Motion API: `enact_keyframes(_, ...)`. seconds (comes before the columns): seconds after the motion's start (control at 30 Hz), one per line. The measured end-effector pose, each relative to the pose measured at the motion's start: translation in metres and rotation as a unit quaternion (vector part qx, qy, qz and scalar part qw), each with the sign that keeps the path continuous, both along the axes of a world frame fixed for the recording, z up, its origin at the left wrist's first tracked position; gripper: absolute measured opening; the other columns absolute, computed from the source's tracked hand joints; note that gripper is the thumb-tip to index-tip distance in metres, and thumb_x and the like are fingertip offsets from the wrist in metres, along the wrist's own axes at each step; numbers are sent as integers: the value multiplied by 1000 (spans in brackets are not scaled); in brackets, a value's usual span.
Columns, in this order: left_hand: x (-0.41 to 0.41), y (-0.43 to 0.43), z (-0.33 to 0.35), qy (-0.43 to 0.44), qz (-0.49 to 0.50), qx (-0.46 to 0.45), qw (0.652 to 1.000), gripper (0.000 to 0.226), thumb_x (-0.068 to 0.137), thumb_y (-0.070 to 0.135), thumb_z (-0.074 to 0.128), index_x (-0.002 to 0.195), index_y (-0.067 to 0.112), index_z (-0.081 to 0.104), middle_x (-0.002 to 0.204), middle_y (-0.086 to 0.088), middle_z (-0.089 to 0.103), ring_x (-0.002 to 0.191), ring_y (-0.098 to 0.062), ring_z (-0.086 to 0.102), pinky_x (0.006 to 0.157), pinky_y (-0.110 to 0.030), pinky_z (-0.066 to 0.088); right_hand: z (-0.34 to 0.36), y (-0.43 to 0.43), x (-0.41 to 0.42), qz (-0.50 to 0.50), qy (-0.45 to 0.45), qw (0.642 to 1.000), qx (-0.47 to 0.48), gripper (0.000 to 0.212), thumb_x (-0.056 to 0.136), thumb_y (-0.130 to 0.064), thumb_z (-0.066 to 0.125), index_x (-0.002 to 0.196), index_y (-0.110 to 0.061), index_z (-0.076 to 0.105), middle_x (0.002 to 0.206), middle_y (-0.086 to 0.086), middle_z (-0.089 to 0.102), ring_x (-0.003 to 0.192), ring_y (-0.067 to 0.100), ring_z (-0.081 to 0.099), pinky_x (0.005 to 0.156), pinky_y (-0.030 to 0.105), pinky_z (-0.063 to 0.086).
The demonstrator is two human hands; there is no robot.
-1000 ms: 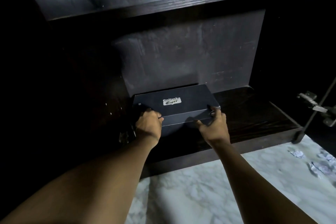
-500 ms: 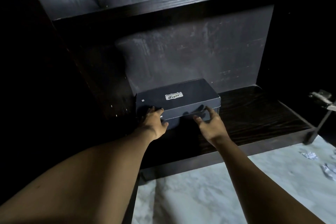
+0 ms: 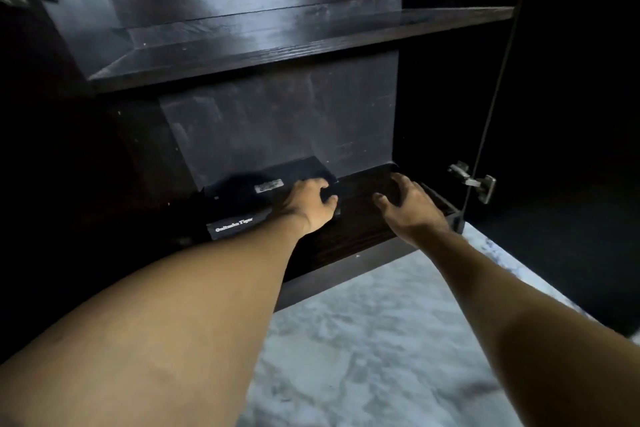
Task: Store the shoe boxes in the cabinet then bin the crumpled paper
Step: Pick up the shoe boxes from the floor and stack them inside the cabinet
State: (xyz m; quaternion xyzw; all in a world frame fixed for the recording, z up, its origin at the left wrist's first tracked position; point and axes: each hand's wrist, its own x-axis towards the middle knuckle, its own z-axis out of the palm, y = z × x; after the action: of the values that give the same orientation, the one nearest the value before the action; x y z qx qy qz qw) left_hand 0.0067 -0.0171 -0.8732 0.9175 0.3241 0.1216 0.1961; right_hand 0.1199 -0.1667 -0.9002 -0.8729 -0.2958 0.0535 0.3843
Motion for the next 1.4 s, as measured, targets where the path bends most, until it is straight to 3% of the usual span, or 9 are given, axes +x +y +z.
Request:
enact_keyframes(0.2, 16, -86, 20, -48, -131, -31, 990, 43, 94, 38, 58, 132, 19, 59, 131, -9, 61, 119, -27, 57, 93, -28, 43, 32, -98, -20, -106, -39, 992, -50, 61, 98, -46, 50, 152, -24, 33, 149, 8, 44, 133, 32, 48, 102, 41, 43)
enact_keyframes(0.37, 17, -176, 11, -59, -242, -137, 959, 36, 94, 26, 60, 125, 8, 63, 118, -13, 66, 112, -26, 61, 82, -21, 41, 33, -189, -66, -236, -33, 970, -45, 56, 98, -44, 47, 148, -24, 36, 147, 6, 45, 128, 29, 51, 100, 40, 44)
enact_keyframes(0.53, 5, -255, -1, -12, -319, -204, 926, 53, 81, 55, 56, 126, 28, 59, 117, -1, 67, 103, -24, 64, 92, -36, 52, 16, -280, -127, -350, -7, 936, -47, 54, 98, -45, 49, 146, -23, 40, 148, 7, 47, 132, 28, 49, 104, 41, 41)
enact_keyframes(0.63, -7, -301, -16, 25, -360, -217, 907, 47, 91, 48, 55, 133, 27, 54, 125, -4, 61, 111, -25, 59, 95, -35, 49, 0, -328, -159, -392, -2, 919, -50, 56, 99, -44, 51, 148, -20, 39, 150, 8, 46, 136, 26, 45, 105, 36, 38)
enact_keyframes(0.83, -33, -385, -63, 67, -381, -254, 886, 64, 92, 50, 53, 148, 24, 35, 148, -3, 43, 134, -23, 43, 104, -32, 37, -25, -392, -182, -477, 4, 875, -77, 59, 96, -44, 53, 148, -19, 40, 148, 8, 48, 134, 27, 46, 105, 39, 38)
enact_keyframes(1.03, -39, -418, -94, 58, -367, -243, 896, 71, 90, 52, 49, 152, 37, 18, 138, -2, 41, 126, -24, 46, 98, -36, 41, -42, -454, -197, -560, 33, 814, -152, 66, 91, -54, 48, 147, -19, 41, 146, 11, 48, 134, 31, 44, 110, 49, 35)
enact_keyframes(1.2, -37, -422, -98, 69, -359, -227, 903, 70, 91, 49, 50, 152, 31, 20, 147, -4, 36, 131, -25, 42, 94, -30, 36, -49, -485, -205, -598, 126, 766, -199, 87, 81, -72, 51, 147, -18, 33, 147, 19, 38, 139, 38, 33, 113, 56, 27)
enact_keyframes(1.3, -38, -417, -101, 64, -370, -222, 900, 69, 91, 49, 50, 152, 31, 22, 146, -2, 36, 129, -23, 44, 88, -26, 32, -53, -486, -205, -611, 161, 761, -147, 88, 79, -74, 53, 143, -17, 33, 138, 20, 42, 127, 42, 44, 102, 52, 37)
enact_keyframes(1.4, -42, -405, -103, 41, -349, -200, 915, 69, 88, 53, 52, 149, 35, 26, 141, -2, 39, 126, -24, 47, 89, -29, 36, -61, -480, -209, -606, 120, 779, -108, 91, 79, -72, 57, 148, -18, 30, 140, 19, 43, 126, 41, 47, 103, 51, 41)
